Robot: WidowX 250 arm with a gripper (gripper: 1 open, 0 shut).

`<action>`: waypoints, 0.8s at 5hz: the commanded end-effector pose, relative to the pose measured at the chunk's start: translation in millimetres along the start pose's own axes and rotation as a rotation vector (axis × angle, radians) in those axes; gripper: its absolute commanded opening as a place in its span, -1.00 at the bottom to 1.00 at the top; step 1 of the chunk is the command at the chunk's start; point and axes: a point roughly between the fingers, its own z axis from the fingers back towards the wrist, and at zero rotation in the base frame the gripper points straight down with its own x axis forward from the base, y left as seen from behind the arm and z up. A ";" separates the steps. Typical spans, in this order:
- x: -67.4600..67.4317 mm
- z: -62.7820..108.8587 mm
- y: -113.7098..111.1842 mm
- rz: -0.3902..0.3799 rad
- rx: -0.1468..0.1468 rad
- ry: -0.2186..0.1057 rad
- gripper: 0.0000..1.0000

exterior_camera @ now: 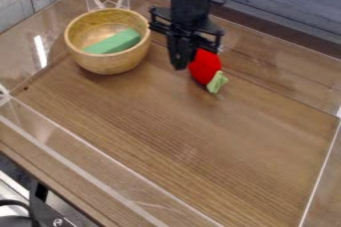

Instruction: Move the red object to the left side of the table

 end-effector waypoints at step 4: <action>22.8 -20.9 30.4 0.058 0.002 -0.061 -1.00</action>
